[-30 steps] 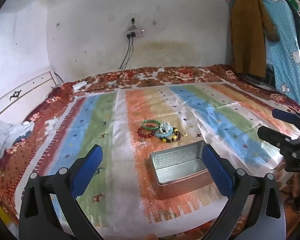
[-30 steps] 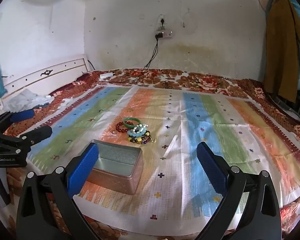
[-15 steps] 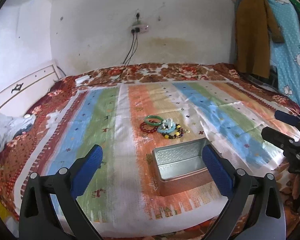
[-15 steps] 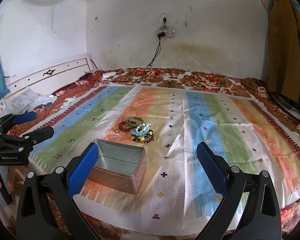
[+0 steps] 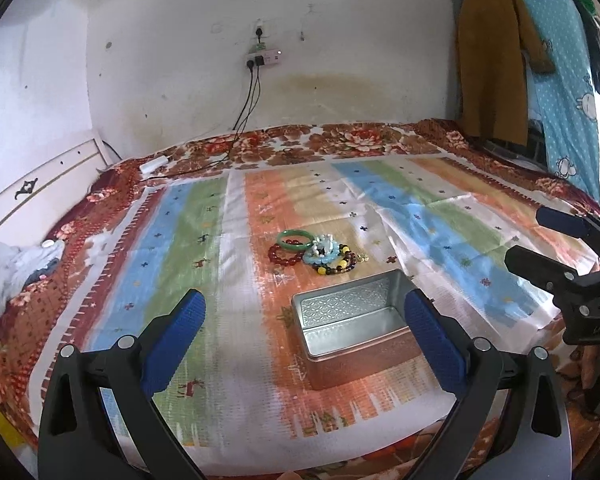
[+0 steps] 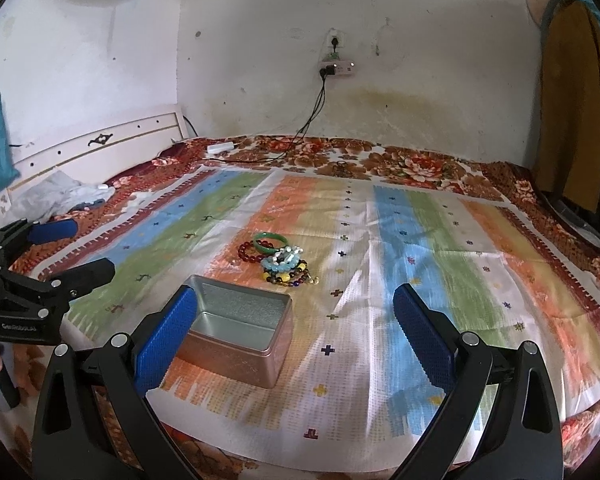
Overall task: Organize jewelry
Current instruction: 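Move both tools past the silver tin box toward the jewelry pile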
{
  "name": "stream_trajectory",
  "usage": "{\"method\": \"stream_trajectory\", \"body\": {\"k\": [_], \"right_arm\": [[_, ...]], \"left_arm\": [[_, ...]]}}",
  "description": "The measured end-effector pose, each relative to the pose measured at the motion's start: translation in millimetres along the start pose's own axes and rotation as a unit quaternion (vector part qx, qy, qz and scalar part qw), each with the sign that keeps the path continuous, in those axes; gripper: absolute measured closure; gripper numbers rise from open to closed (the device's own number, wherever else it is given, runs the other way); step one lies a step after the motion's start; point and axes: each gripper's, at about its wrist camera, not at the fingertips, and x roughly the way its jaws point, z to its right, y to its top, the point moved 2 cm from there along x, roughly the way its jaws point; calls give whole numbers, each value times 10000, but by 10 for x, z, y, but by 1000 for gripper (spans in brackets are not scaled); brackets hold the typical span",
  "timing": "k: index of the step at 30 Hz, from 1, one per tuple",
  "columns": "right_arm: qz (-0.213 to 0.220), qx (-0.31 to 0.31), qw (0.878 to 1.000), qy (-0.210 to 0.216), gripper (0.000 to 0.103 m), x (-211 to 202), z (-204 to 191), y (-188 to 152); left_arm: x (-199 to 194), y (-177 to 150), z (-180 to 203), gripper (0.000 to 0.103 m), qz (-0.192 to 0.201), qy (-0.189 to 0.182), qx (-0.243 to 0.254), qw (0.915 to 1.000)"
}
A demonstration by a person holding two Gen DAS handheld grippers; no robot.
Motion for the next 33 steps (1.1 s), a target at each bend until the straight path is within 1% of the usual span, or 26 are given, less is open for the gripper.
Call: {"method": "stream_trajectory", "body": {"k": [3,7,12,16,20,25,30,33], "right_arm": [[9,65,10000,-6,4,-14,36,8],[-48,155,9999,-18,4,4,75,19],[-125,241,9996,-53,4,37,118,9],[-263,322,9991,-45,4,118,154,8],[-351,350,9988,-56,4,207,172,26],[-376,389,9985,-61,4,316,204,95],[-427,461,9980,-52,4,414,238,133],[-412,431,9982,-58,4,455,236,165]], "left_arm": [[19,-6,-16,5,-90,24,-22,10000],[0,-3,-5,5,-55,66,16,10000],[30,7,3,5,-109,106,44,9999],[120,25,-33,5,-249,116,-50,9996],[196,42,-40,5,-334,95,-114,9993],[312,113,-15,5,-385,34,-42,9992],[441,201,-32,5,-434,-86,-153,9989],[510,240,-44,5,-462,-96,-176,9987]]}}
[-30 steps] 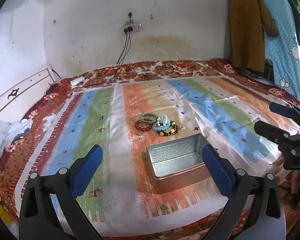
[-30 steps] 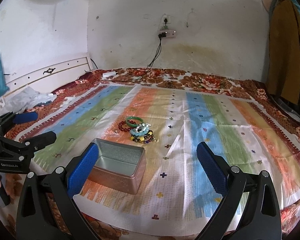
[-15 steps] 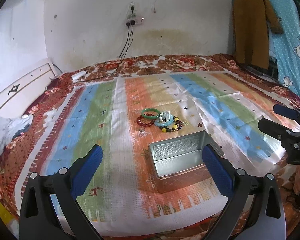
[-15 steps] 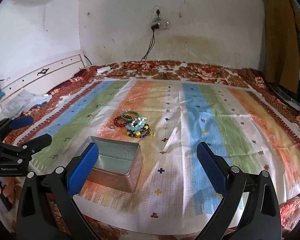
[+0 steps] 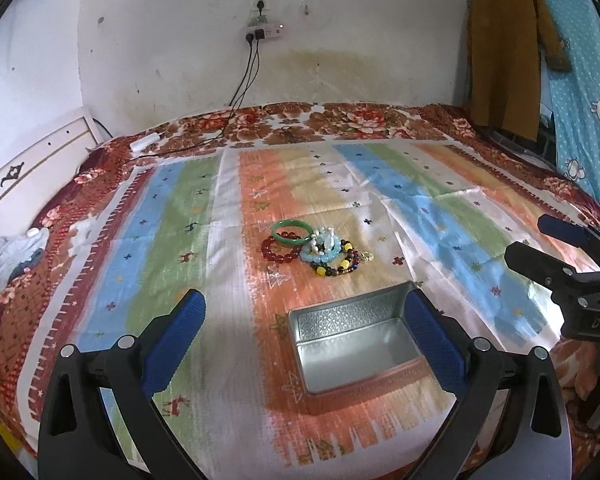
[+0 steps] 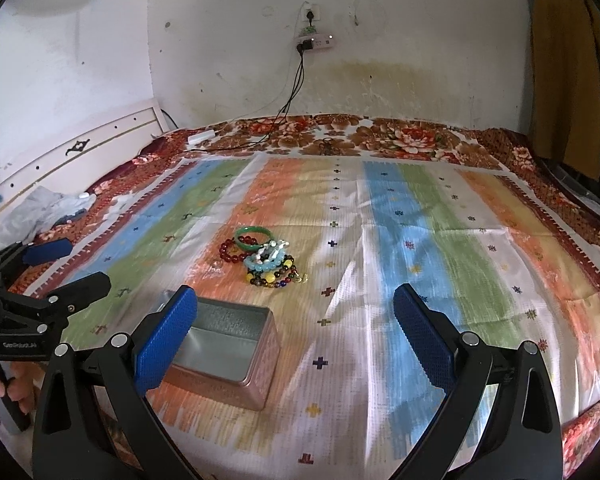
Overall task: Organize jewelry
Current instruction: 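Move both tools past the silver tin box toward the jewelry pile, then lower both tools over the jewelry pile, opening their fingers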
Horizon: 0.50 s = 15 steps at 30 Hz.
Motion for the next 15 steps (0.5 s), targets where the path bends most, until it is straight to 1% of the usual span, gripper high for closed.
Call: {"method": "stream_trajectory", "body": {"k": [3,5,9,15], "right_arm": [[-18,-77,10000,-30,4,81,-7,53],[-87,-77,9999,102,4,147,1,86],[-223,-81,9995,217,4,259,14,134],[-331,-117,9993,135,4,404,29,193]], "left_arm": [[67,51,2,5,-32,-6,15,10000],[104,65,-2,5,-74,-15,51,10000],[210,105,-52,5,-215,-24,31,9998],[353,178,-158,5,-364,31,-124,9993]]}}
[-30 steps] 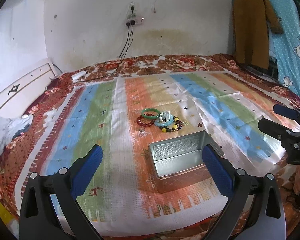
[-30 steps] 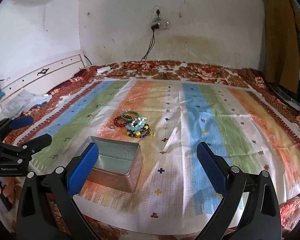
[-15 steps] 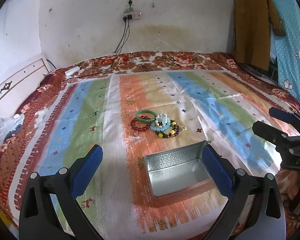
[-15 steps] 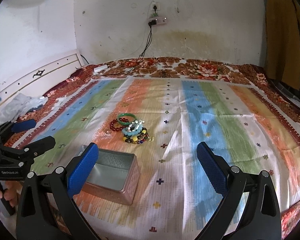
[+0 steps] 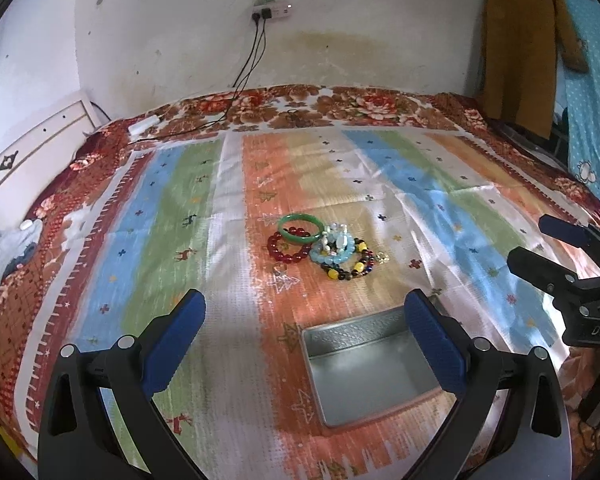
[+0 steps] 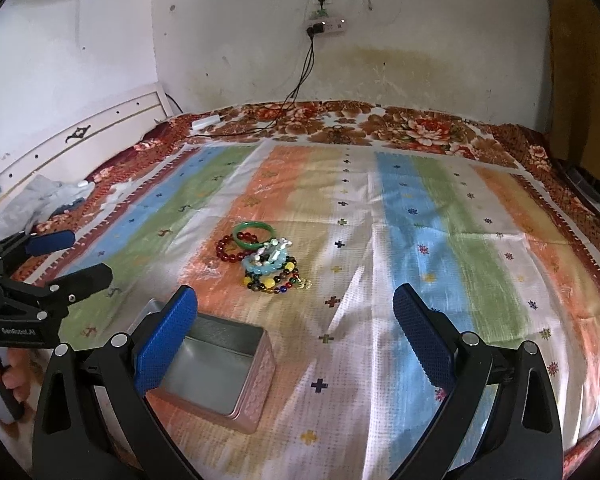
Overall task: Organize jewelry
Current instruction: 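Lower both tools over the jewelry pile, opening their fingers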
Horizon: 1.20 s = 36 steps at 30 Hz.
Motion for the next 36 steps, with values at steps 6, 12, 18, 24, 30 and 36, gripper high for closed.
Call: {"method": "stream_trajectory", "body": {"k": [6,12,18,24,30,36], "right_arm": [[-111,51,9999,20,4,143,57,66],[-202,81,9998,11,4,264,91,120],[-339,71,9994,5,4,412,116,185],[-427,31,9991,-2,4,569,114,253],[-497,21,9988,-25,4,745,142,325],[-594,53,9982,-32,4,928,191,389]], "left_arm": [[147,86,31,5,-94,38,141,9998],[288,185,49,5,-158,-5,179,9997],[419,280,8,5,-233,42,75,9997],[571,363,-23,5,-348,50,51,9994],[731,516,-107,5,-277,162,-53,9995],[909,592,-131,5,-360,240,-29,9991]]}}
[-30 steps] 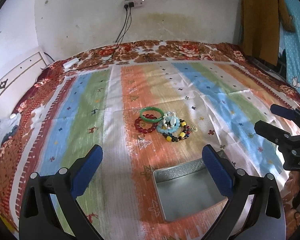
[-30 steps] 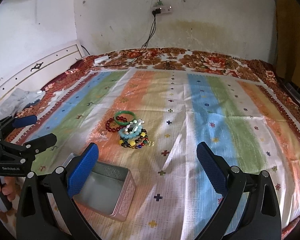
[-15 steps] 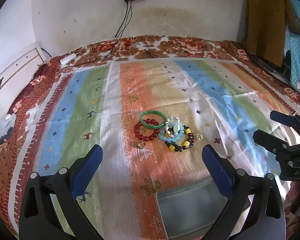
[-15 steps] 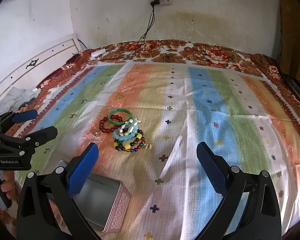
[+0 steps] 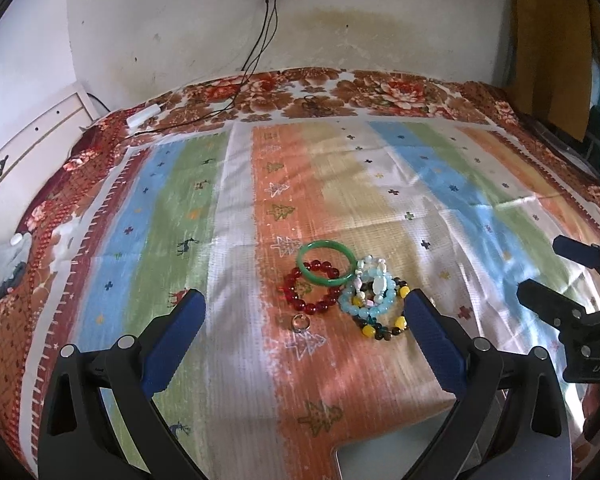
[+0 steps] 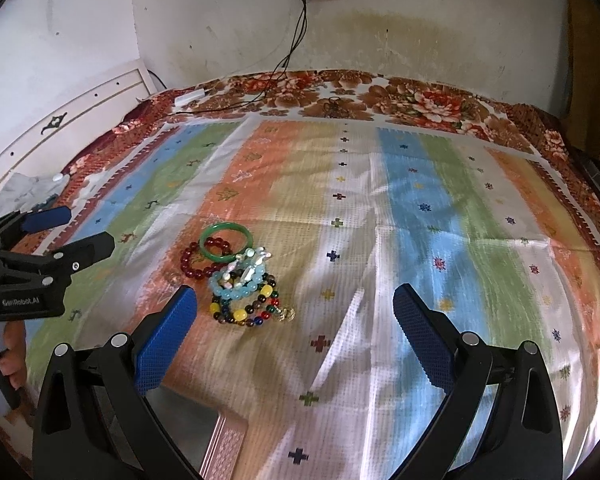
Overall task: Organize jewelry
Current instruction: 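Lower both tools over the jewelry pile, opening their fingers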
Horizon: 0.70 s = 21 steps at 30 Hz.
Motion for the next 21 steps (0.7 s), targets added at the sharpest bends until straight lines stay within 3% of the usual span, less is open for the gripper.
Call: {"method": "stream_trajectory", "body": {"k": [9,21], "right_arm": [[-290,21,9996,48,4,339,23,125],[-919,296,9948,327,4,742,39,167]], "left_arm": [[287,136,8,5,-159,-4,40,9999],[741,168,-71,5,-750,-40,-71,9972]]}}
